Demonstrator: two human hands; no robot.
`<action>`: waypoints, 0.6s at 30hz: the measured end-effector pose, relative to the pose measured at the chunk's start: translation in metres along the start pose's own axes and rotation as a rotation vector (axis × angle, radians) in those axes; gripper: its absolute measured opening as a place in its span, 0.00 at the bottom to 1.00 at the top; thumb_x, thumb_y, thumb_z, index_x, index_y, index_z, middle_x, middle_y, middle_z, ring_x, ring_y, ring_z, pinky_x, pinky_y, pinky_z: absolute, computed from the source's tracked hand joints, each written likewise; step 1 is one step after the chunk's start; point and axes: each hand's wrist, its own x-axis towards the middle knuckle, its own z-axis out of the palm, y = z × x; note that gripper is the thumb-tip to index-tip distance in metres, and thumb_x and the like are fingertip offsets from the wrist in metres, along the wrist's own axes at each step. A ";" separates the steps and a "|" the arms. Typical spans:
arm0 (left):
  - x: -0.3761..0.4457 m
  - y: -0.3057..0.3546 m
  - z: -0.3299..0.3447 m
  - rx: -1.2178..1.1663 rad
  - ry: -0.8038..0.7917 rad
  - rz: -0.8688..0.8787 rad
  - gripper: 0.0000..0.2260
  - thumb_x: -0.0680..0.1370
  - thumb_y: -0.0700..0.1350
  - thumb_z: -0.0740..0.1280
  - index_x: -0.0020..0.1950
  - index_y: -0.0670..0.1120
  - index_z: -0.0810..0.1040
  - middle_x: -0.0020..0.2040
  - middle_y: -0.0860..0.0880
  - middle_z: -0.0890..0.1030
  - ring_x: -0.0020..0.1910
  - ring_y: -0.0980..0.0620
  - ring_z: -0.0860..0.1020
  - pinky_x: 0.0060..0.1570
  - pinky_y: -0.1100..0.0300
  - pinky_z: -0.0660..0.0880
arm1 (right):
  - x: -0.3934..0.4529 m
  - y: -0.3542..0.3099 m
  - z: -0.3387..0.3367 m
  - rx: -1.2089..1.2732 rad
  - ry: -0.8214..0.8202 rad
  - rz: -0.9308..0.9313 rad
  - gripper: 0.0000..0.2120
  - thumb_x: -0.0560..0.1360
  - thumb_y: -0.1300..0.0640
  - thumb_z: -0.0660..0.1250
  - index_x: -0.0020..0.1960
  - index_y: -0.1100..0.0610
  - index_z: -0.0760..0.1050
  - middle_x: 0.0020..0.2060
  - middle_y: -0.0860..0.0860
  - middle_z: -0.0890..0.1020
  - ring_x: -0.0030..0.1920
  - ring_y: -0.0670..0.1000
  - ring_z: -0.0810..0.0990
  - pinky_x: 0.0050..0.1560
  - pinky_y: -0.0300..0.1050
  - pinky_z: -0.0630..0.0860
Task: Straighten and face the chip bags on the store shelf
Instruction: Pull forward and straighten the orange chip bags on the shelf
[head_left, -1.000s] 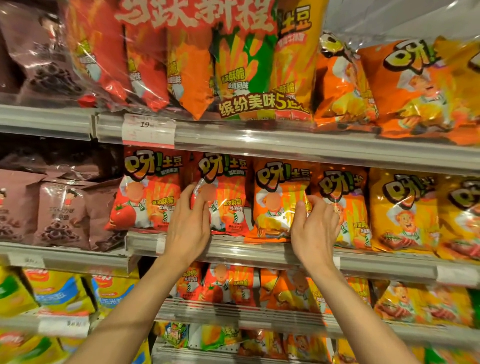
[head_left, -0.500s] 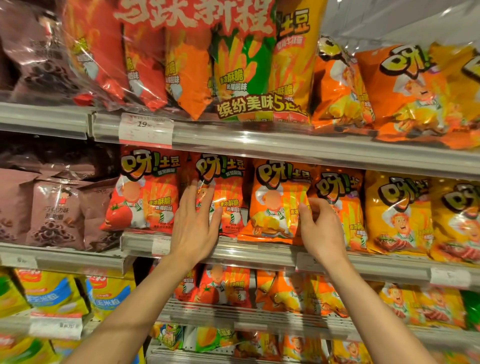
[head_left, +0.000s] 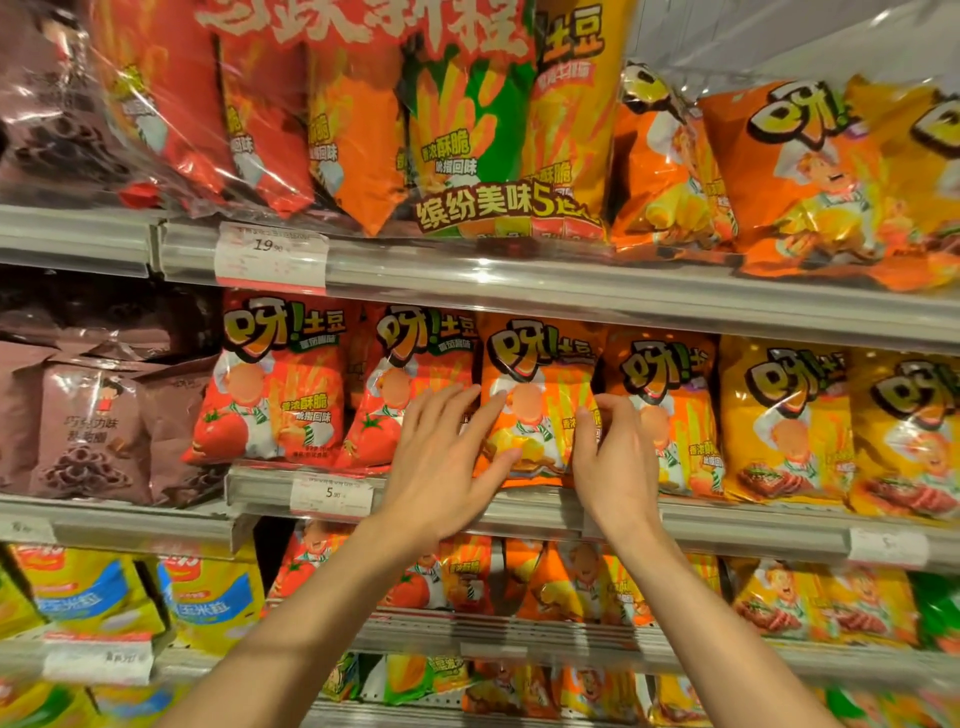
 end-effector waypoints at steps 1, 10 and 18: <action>0.003 0.002 0.004 0.021 -0.023 0.002 0.27 0.81 0.62 0.57 0.76 0.50 0.71 0.72 0.44 0.75 0.74 0.42 0.69 0.74 0.40 0.61 | 0.000 0.004 -0.002 -0.023 -0.006 -0.020 0.15 0.83 0.50 0.59 0.65 0.57 0.73 0.57 0.54 0.81 0.53 0.56 0.81 0.49 0.48 0.74; 0.006 0.010 0.012 -0.016 -0.019 -0.025 0.25 0.82 0.58 0.58 0.76 0.49 0.69 0.76 0.41 0.70 0.77 0.42 0.63 0.77 0.40 0.56 | 0.012 0.023 -0.038 -0.087 0.005 -0.257 0.14 0.81 0.52 0.63 0.63 0.57 0.76 0.56 0.52 0.80 0.59 0.54 0.76 0.58 0.43 0.70; 0.047 0.064 0.029 0.003 -0.017 0.005 0.25 0.84 0.59 0.53 0.79 0.52 0.63 0.79 0.42 0.65 0.79 0.41 0.60 0.79 0.43 0.51 | 0.016 0.070 -0.038 -0.486 0.049 -0.220 0.27 0.82 0.44 0.55 0.75 0.59 0.65 0.74 0.60 0.67 0.78 0.61 0.58 0.76 0.62 0.57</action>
